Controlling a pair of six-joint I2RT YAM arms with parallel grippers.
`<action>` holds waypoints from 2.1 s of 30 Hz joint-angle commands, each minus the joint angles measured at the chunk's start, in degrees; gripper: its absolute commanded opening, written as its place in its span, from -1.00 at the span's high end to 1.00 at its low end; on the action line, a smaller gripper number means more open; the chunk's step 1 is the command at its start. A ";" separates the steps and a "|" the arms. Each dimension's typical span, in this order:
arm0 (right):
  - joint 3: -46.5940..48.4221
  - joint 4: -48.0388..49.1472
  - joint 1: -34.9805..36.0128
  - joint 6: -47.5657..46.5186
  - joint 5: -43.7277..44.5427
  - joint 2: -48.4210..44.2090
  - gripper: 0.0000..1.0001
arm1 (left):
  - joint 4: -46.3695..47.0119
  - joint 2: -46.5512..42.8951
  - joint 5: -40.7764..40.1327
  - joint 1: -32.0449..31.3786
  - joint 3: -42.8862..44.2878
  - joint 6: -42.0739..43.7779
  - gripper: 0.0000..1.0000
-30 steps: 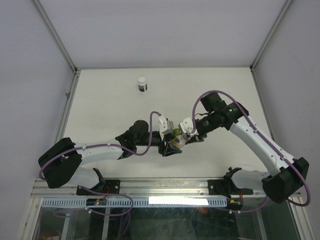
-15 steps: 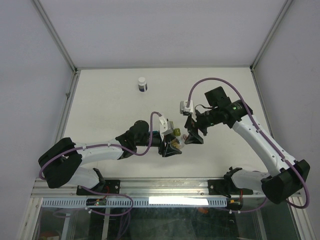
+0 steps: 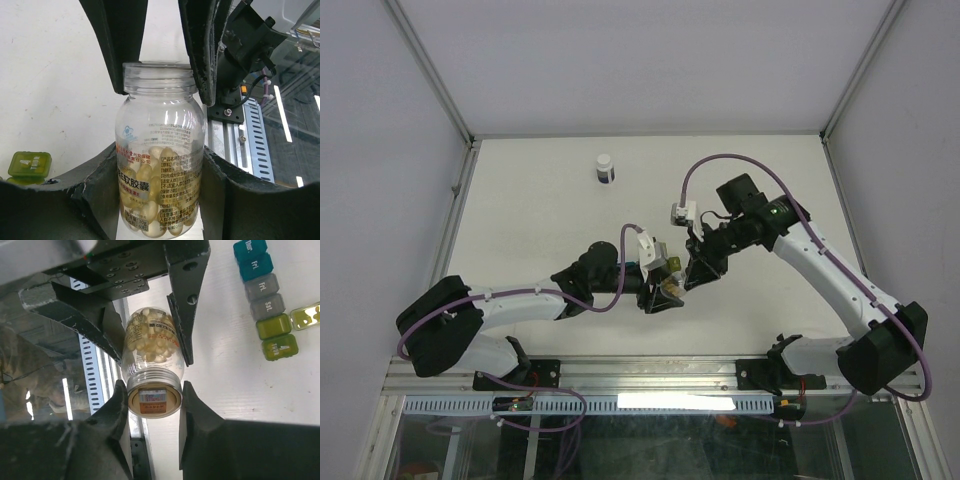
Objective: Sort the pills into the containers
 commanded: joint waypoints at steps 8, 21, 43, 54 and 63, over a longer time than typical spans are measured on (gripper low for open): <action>0.86 -7.24 1.48 -56.38 -1.62 -4.09 1.00 | 4.58 0.24 8.43 0.29 1.57 -0.87 1.00; 3.91 -1.36 1.00 -34.55 -3.15 -3.05 -0.39 | 3.37 -0.03 6.55 0.38 0.61 -0.79 1.00; 2.59 -0.60 1.94 -1.93 3.11 -0.06 -0.15 | 4.35 -1.34 2.34 0.33 -0.36 -0.94 1.00; 3.86 -5.50 3.43 -18.30 0.13 -0.61 0.50 | 4.70 -1.11 2.78 0.29 -0.53 -1.11 1.00; -0.17 -4.93 3.35 -52.72 1.52 -3.36 0.35 | 4.79 -0.17 4.49 0.34 0.44 -1.80 1.00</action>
